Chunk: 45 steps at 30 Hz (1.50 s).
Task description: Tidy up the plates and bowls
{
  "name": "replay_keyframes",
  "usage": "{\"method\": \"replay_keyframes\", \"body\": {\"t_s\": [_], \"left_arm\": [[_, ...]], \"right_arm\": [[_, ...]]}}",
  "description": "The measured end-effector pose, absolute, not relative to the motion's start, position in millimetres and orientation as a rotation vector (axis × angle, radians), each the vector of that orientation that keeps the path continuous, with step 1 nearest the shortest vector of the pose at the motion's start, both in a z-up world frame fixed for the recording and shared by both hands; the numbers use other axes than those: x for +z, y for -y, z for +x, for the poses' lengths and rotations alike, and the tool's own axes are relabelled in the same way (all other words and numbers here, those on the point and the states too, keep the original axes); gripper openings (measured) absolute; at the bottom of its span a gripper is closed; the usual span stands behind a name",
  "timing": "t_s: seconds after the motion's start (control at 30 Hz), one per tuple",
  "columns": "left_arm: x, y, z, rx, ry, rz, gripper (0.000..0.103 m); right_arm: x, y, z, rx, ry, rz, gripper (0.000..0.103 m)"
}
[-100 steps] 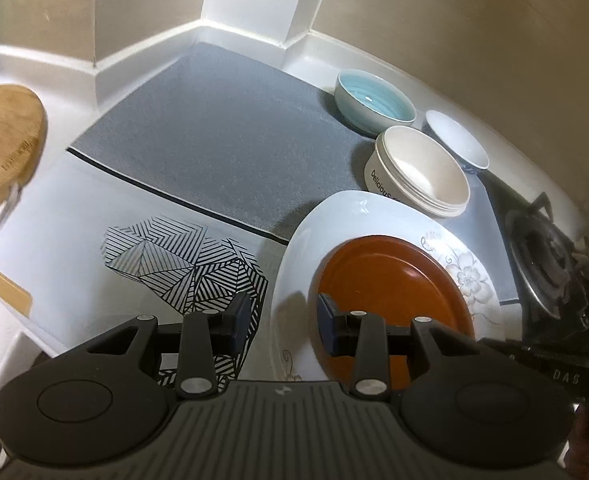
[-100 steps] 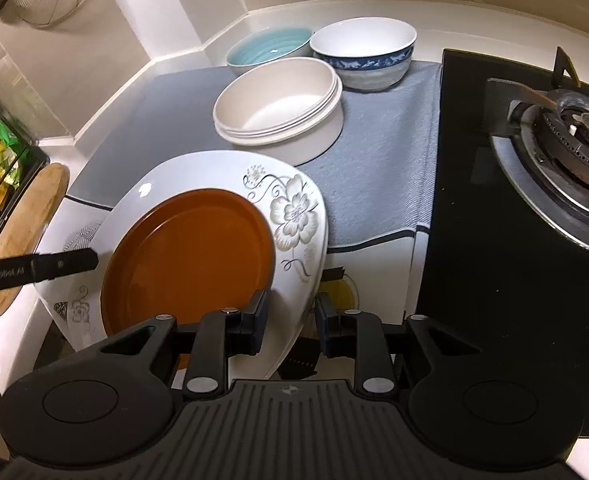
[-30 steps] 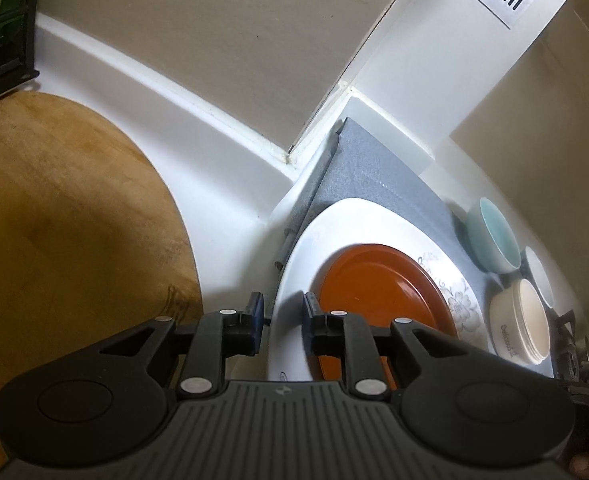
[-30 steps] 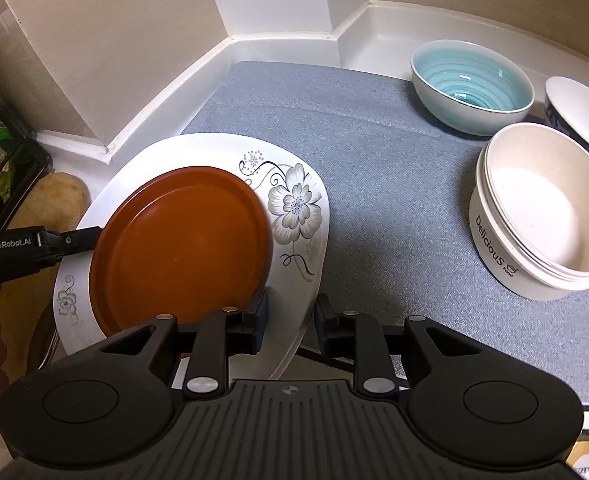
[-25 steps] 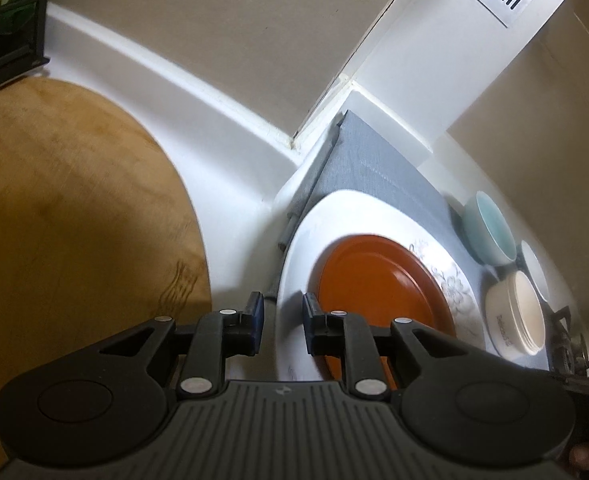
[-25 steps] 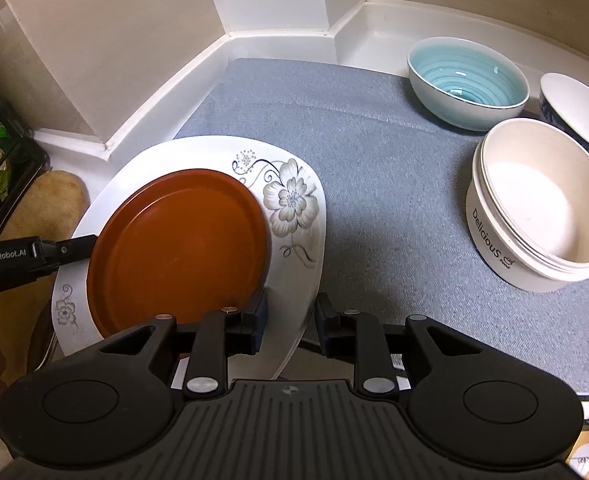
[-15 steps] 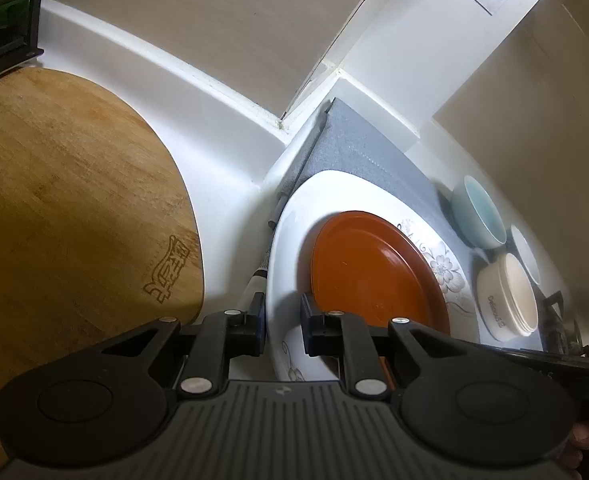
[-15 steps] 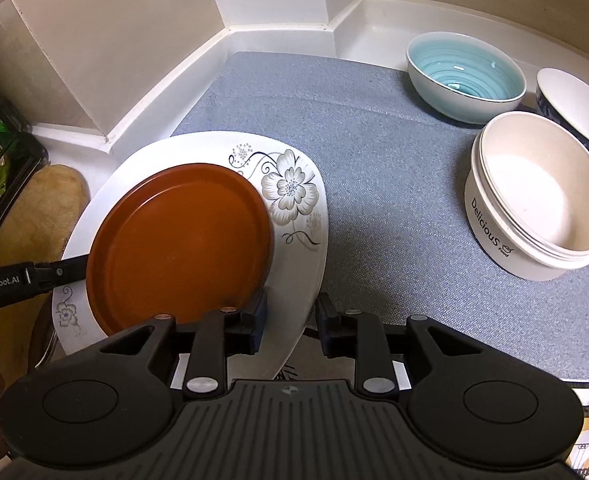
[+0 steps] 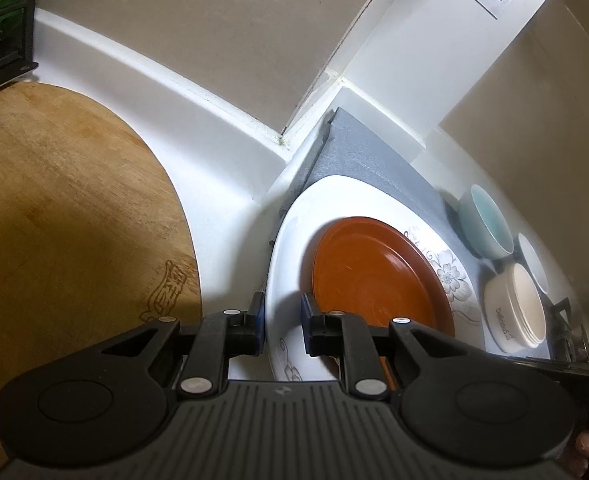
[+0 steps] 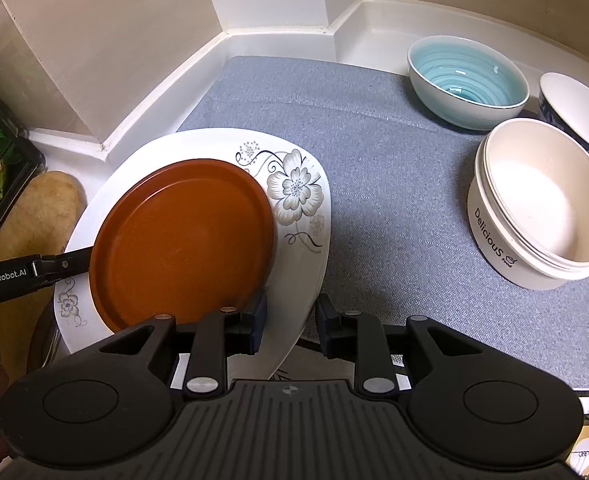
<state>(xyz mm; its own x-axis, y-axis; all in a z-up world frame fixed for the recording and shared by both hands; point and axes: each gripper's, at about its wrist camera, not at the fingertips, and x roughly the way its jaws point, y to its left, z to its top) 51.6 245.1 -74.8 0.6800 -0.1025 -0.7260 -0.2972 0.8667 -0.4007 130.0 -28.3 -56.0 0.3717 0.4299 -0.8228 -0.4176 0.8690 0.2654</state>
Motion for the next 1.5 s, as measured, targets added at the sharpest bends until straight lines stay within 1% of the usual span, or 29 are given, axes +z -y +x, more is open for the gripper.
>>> {"method": "replay_keyframes", "body": {"t_s": [0.1, 0.17, 0.23, 0.37, 0.47, 0.6, 0.7, 0.9, 0.93, 0.97, 1.0, 1.03, 1.07, 1.13, 1.33, 1.4, 1.47, 1.5], "left_arm": [[-69.5, -243.9, 44.8, 0.149, -0.807, -0.52, 0.021], [-66.1, -242.6, 38.7, 0.172, -0.796, -0.517, 0.025], [-62.4, -240.4, 32.4, 0.192, -0.788, -0.509, 0.027], [-53.0, -229.5, 20.2, 0.219, -0.767, -0.47, 0.027], [-45.0, -215.7, 13.6, 0.221, -0.754, -0.427, 0.035], [-35.6, -190.5, 5.2, 0.201, -0.742, -0.338, 0.036], [-30.4, -169.6, 4.5, 0.186, -0.744, -0.282, 0.042], [-15.3, -117.9, 8.1, 0.17, -0.732, -0.169, 0.046], [-12.7, -109.2, 9.6, 0.159, -0.733, -0.16, 0.05], [-10.3, -98.8, 9.8, 0.146, -0.729, -0.145, 0.059], [-8.3, -88.9, 10.4, 0.133, -0.721, -0.122, 0.064], [-6.2, -77.8, 10.5, 0.12, -0.715, -0.088, 0.072], [-4.4, -66.4, 10.4, 0.109, -0.713, -0.051, 0.074], [-0.6, -48.4, 8.8, 0.088, -0.711, -0.012, 0.076], [6.8, -28.0, 0.8, 0.081, -0.751, -0.037, 0.075], [9.1, -22.6, -3.5, 0.073, -0.762, -0.034, 0.073], [12.4, -17.2, -8.8, 0.061, -0.762, -0.037, 0.063], [14.4, -13.6, -12.1, 0.051, -0.761, -0.041, 0.061]], "right_arm": [[-53.6, 31.1, 127.8, 0.53, -1.047, 0.006, 0.03], [-51.7, 35.3, 124.9, 0.515, -1.033, -0.003, 0.034], [-48.6, 41.0, 121.2, 0.5, -1.012, -0.016, 0.039], [-39.1, 55.2, 107.1, 0.51, -0.947, -0.036, 0.039], [-31.6, 67.3, 93.8, 0.521, -0.887, -0.035, 0.039], [-25.1, 84.4, 82.5, 0.526, -0.823, -0.018, 0.039], [-20.0, 101.5, 79.0, 0.52, -0.786, 0.015, 0.039], [-14.8, 144.4, 80.2, 0.482, -0.739, 0.073, 0.039], [-14.3, 152.4, 82.0, 0.471, -0.742, 0.081, 0.039], [-13.5, 161.2, 84.1, 0.461, -0.742, 0.093, 0.039], [-12.6, 170.3, 86.0, 0.452, -0.735, 0.105, 0.039], [-13.8, 178.5, 88.2, 0.442, -0.728, 0.113, 0.039], [-14.3, 187.3, 91.0, 0.429, -0.725, 0.122, 0.039], [-18.2, 204.3, 96.9, 0.399, -0.73, 0.149, 0.039], [-31.3, 241.1, 117.7, 0.366, -0.756, 0.235, 0.039], [-35.2, 249.0, 126.1, 0.362, -0.758, 0.267, 0.039], [-40.2, 256.2, 135.2, 0.358, -0.769, 0.304, 0.039], [-43.4, 259.0, 139.7, 0.358, -0.777, 0.322, 0.04]]}}
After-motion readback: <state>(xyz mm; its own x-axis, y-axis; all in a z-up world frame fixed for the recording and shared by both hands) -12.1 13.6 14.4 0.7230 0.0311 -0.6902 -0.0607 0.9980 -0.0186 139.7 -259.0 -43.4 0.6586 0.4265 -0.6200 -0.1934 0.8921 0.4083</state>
